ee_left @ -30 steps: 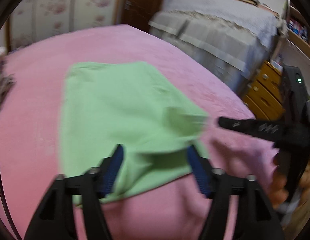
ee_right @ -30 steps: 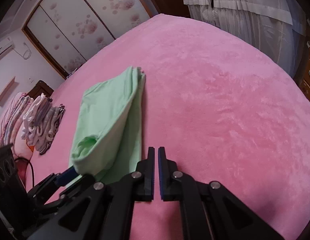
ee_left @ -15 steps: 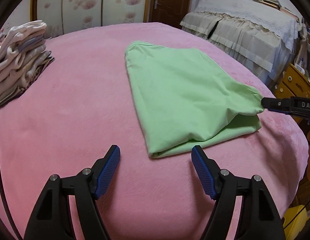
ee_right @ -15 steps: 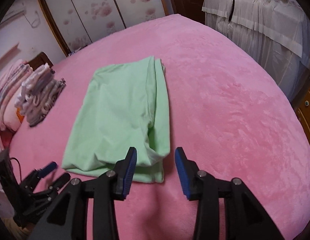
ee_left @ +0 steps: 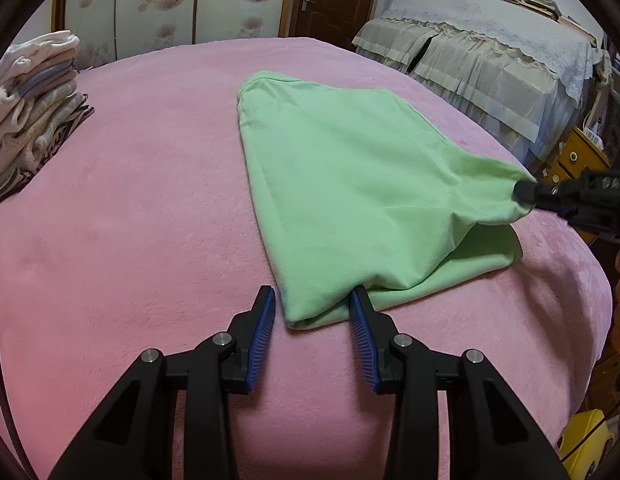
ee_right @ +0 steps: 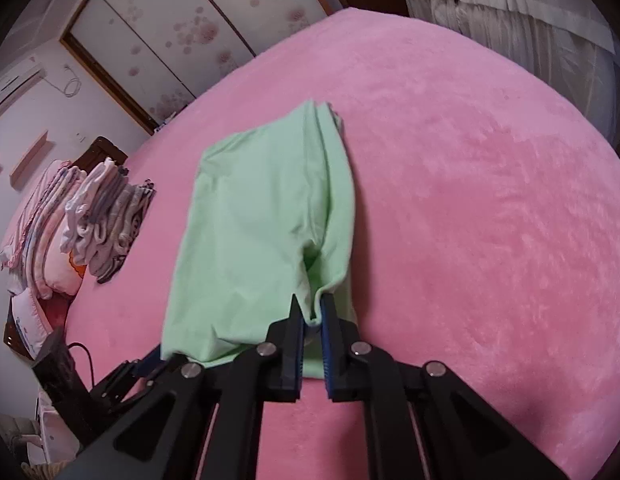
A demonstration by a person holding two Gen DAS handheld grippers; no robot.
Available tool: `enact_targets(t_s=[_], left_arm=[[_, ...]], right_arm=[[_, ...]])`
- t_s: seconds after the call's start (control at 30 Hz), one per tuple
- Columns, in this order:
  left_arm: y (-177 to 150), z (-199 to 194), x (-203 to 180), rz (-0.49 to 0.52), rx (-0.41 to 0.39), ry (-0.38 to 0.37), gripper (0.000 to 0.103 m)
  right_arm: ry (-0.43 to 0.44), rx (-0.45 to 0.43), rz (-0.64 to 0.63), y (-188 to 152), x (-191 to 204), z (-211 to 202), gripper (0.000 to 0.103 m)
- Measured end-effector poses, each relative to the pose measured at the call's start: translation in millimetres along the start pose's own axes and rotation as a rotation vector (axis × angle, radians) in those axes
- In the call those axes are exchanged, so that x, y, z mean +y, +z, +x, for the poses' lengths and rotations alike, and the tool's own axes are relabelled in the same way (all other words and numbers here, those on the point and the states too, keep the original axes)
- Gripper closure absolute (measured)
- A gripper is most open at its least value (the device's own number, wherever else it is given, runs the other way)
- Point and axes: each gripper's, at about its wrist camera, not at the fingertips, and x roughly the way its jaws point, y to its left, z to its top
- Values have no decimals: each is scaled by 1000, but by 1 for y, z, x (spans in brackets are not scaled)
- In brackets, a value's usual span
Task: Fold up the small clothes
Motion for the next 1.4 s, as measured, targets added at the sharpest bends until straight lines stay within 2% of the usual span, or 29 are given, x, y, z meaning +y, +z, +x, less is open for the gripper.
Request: enact_targets(t_s=[0.07,0.1,0.17,0.27,0.37,0.53,0.73,0.83,0.97,1.13,1.17,1.23,1.3,1.37,1.4], left_arm=[[1,-1,0,1,-3,5,69],[2,-1,-1,2,-4,7,82],[4,-2,-1,6,-1,28,93],[9,-6,5,-41,-12,8,98],[12,-15,13,-97,-51,-13,98],[5,-25,42,-249,-103,-122,98],[-17,-5,80,-480,-29,-232,98],[-26,1,90,-575,-27,-292,97],[-31,3,93,-603,-34,-319,97],[-32,6,89,-570,10,-304,96],[-29,3,86,-545,34,-288,93],[-21,-4,85,-495,84,-295,73],[-9,-17,84,-459,117,-294,29],[11,-29,82,-388,112,-259,21],[19,-32,81,-356,105,-251,21]], right_arm=[[13,-14,-12,5,7,-6,96],[17,-19,-18,6,10,-8,96],[23,-25,-26,9,15,-10,96],[29,-21,-29,9,18,-10,96],[34,-18,-20,6,16,-10,96],[82,-13,48,1,6,-12,96],[96,59,149,-24,-21,10,96],[93,93,193,-39,-32,23,96],[89,91,203,-49,-36,25,96],[37,105,145,-49,-26,27,96],[22,105,126,-48,-22,24,95],[-14,110,79,-43,-12,17,91],[-51,95,31,-36,-5,8,78],[-75,59,-14,-24,2,-6,58],[-88,40,-32,-16,4,-11,56]])
